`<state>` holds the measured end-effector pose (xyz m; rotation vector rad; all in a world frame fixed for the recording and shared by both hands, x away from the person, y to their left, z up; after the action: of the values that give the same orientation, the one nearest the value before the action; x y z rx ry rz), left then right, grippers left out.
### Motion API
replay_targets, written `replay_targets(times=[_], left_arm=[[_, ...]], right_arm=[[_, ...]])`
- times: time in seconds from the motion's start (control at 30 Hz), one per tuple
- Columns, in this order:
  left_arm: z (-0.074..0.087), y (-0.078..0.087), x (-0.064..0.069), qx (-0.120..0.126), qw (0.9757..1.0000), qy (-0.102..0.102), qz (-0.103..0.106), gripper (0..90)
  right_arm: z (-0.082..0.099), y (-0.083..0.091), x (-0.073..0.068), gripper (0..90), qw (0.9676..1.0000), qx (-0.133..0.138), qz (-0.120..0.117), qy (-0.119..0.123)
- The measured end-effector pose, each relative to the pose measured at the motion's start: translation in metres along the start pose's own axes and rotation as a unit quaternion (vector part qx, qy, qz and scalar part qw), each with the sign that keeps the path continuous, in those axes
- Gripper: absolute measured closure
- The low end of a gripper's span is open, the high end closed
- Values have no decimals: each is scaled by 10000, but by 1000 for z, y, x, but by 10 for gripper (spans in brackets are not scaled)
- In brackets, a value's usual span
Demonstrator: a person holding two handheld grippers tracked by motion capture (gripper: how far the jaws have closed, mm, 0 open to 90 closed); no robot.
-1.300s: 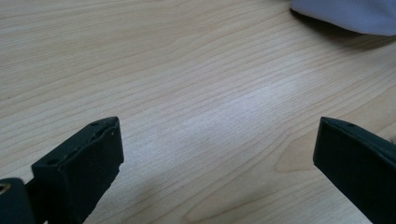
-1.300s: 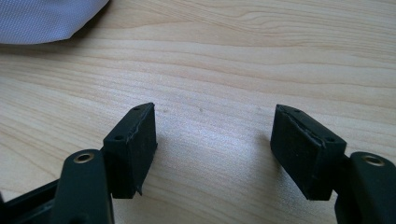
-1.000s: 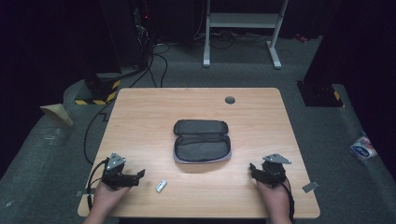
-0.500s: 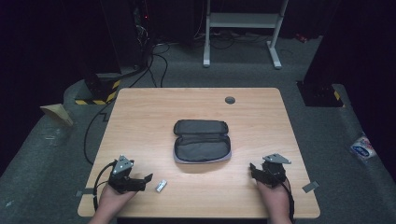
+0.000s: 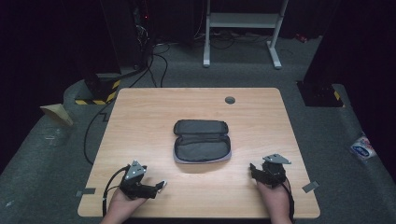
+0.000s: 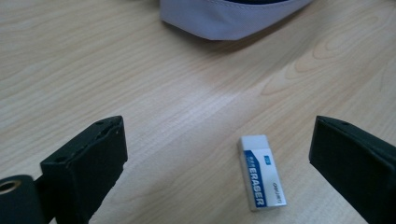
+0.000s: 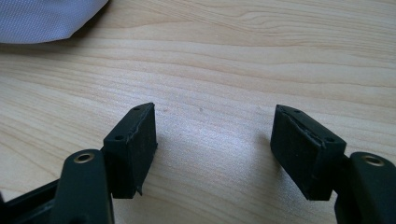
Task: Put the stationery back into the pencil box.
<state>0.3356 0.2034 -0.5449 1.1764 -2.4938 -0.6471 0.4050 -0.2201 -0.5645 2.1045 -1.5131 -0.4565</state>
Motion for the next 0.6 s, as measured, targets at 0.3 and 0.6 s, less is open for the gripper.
replay_targets(times=[0.3, 0.6], left_arm=[[10, -5, 9, -238, 9995, -78, 197, 121], [13, -4, 13, -224, 9988, -160, 398, 354]], right_arm=[[0, 0, 0, 310, 10000, -6, -18, 1], [0, 0, 0, 310, 10000, -6, -24, 3]])
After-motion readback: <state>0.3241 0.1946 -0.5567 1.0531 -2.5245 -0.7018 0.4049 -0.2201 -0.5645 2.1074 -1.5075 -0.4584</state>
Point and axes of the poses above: each handheld gripper's, and its own axes: y roughly backward along the jaws, z roughly out of its underside, x roughly to its right, the point moved 6 cm from there along -y, roughly forward along the jaws, and after that the axes turned 8 degrees about x, right-handed, at the moved point
